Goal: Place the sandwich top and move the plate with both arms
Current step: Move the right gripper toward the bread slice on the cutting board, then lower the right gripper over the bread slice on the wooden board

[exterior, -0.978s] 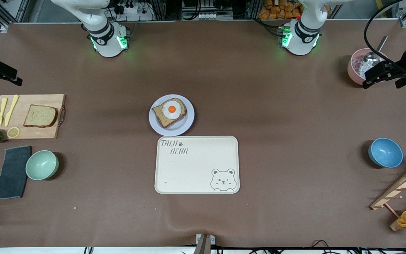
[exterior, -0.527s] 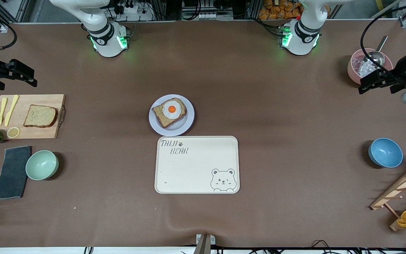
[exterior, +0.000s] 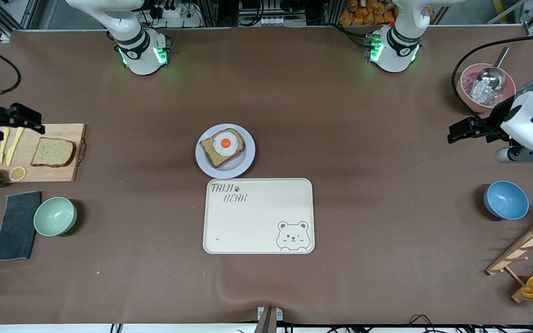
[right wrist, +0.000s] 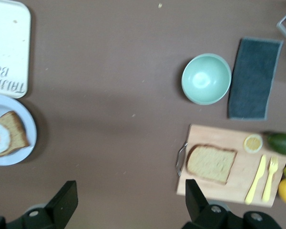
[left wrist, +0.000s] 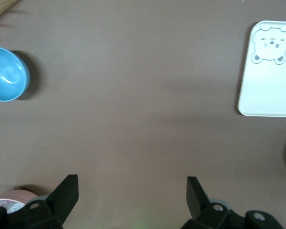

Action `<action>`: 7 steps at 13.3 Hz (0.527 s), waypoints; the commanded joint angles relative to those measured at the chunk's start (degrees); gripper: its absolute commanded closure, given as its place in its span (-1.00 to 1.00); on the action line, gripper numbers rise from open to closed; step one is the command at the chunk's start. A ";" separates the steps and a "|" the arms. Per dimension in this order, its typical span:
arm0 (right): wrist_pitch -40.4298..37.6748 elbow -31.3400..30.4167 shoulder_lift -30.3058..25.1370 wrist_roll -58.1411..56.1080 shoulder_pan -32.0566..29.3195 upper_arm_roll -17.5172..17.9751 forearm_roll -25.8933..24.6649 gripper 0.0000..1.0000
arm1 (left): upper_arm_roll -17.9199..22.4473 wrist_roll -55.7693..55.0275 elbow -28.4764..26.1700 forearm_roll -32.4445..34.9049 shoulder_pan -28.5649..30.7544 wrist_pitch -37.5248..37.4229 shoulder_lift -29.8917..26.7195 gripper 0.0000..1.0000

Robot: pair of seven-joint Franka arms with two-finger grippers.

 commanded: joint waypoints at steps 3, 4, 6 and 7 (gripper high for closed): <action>0.40 2.46 4.26 -3.68 -3.01 0.39 0.75 -1.00 | 0.19 -0.90 0.75 -3.35 0.69 -0.35 0.12 -1.00; 0.40 2.38 4.44 -3.77 -3.27 0.39 0.84 -1.00 | 0.19 -0.81 0.84 -3.27 0.61 -0.44 0.12 -1.00; 0.40 2.29 5.31 -3.77 -3.71 0.39 1.02 -1.00 | 0.19 -0.90 0.75 -3.27 0.09 -0.44 0.12 -1.00; 0.48 2.29 6.01 -3.77 -4.59 0.39 0.93 -1.00 | 0.19 -0.81 0.75 -3.27 0.17 -0.44 0.12 -1.00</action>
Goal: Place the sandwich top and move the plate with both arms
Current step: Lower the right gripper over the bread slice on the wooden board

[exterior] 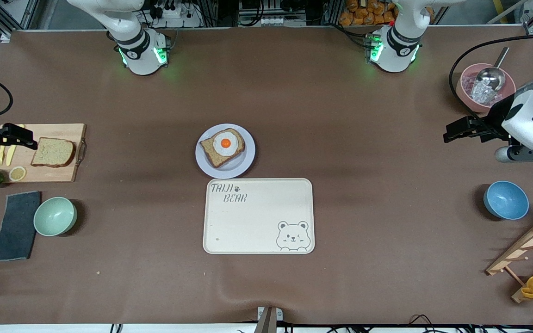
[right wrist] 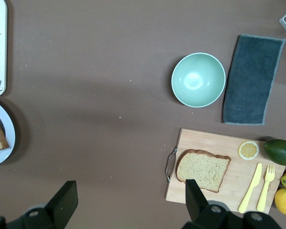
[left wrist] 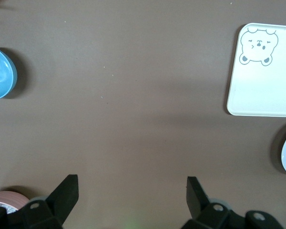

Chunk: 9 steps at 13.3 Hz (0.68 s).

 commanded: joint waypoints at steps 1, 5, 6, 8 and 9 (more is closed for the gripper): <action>-0.78 1.98 2.86 -0.88 -4.04 0.48 0.75 -1.00 | -0.09 -0.83 0.61 -1.04 -0.03 -0.52 0.10 -1.00; 0.02 1.63 5.15 -7.03 -12.74 0.48 0.75 -1.00 | -0.27 -0.74 0.44 4.64 -2.22 -0.87 -0.17 -1.00; 0.10 1.45 6.29 -7.03 -14.15 0.39 0.75 -1.00 | -0.27 -1.00 0.44 6.06 -3.18 -0.87 -0.25 -1.00; 0.63 1.28 9.27 -6.86 -16.62 0.39 0.57 -1.00 | -0.53 -2.67 0.44 6.16 -3.46 -0.96 -0.34 -1.00; 2.46 0.93 11.11 -7.12 -18.20 0.39 0.31 -1.00 | -0.62 -2.68 0.44 6.25 -3.46 -1.13 -0.34 -1.00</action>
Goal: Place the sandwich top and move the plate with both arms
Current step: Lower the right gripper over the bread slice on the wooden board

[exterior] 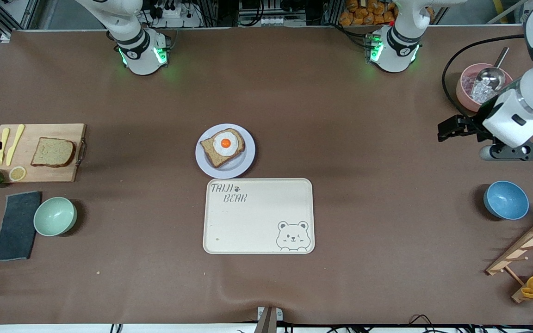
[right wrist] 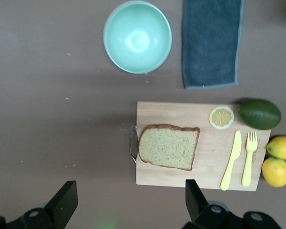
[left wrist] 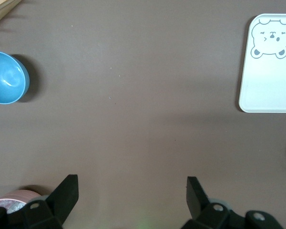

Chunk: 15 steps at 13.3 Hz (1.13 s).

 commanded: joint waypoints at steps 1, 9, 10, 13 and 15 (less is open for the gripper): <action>4.34 0.41 5.82 -1.35 -4.13 0.86 0.18 -1.00 | -0.23 -0.96 0.44 1.61 -0.29 -0.95 -0.35 -1.00; 16.14 -0.29 19.46 -14.72 -11.53 0.95 0.88 -1.00 | -0.23 -0.87 0.44 1.61 -0.20 -0.95 -0.26 -1.00; 17.36 -2.04 19.47 -14.54 -11.88 0.95 1.92 -1.00 | -0.32 -0.87 0.44 1.61 -0.20 -0.95 -0.35 -1.00; 20.10 -7.93 17.27 -14.72 -13.90 0.95 2.37 -1.00 | -0.32 -0.87 0.53 1.52 -0.29 -0.95 -0.26 -1.00; 21.85 -10.39 17.01 -14.54 -14.95 0.95 2.46 -1.00 | -0.32 -0.96 0.44 1.52 -0.29 -1.04 -0.26 -1.00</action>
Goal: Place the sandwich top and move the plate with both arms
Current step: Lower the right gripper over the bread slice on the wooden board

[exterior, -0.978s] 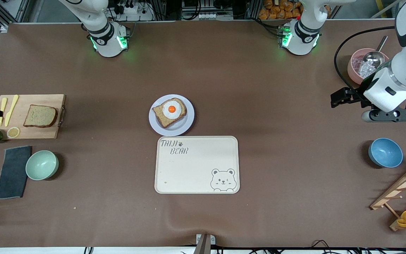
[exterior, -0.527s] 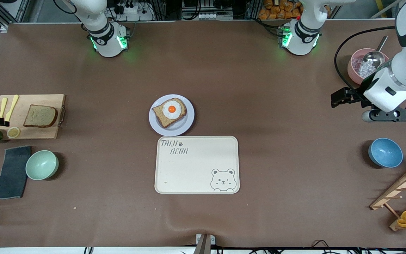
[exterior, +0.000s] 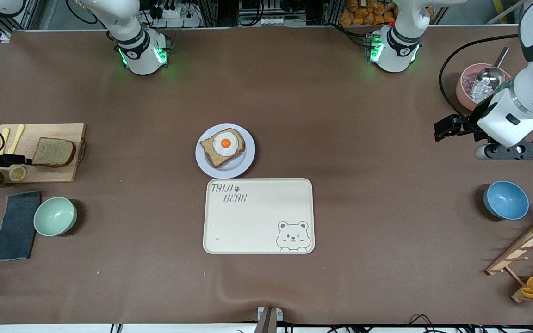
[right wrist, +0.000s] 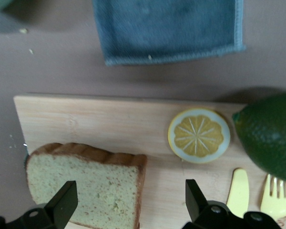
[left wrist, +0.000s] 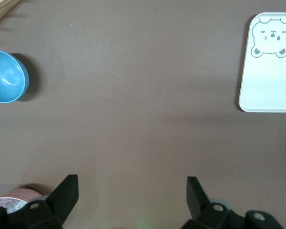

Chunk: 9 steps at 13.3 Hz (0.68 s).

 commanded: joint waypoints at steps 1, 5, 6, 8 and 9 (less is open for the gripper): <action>3.79 -6.37 -3.43 -0.67 -2.38 1.03 0.96 -1.00 | -0.22 -0.83 0.44 1.47 0.00 -0.87 -0.26 -1.00; 6.79 -12.53 -6.94 2.92 -2.30 1.03 1.04 -1.00 | -0.31 -0.83 0.44 1.38 0.00 -0.87 -0.26 -1.00; 7.05 -13.84 -7.65 4.15 -2.12 1.03 1.04 -1.00 | -0.31 -0.83 0.35 1.38 0.00 -0.78 -0.26 -1.00; 8.37 -15.96 -8.01 5.57 -2.12 0.94 1.04 -1.00 | -0.31 -0.83 0.35 1.38 0.09 -0.78 -0.26 -1.00; 9.07 -16.84 -8.09 5.57 -2.21 0.94 1.04 -1.00 | -0.31 -0.83 0.35 1.38 0.09 -0.87 -0.26 -1.00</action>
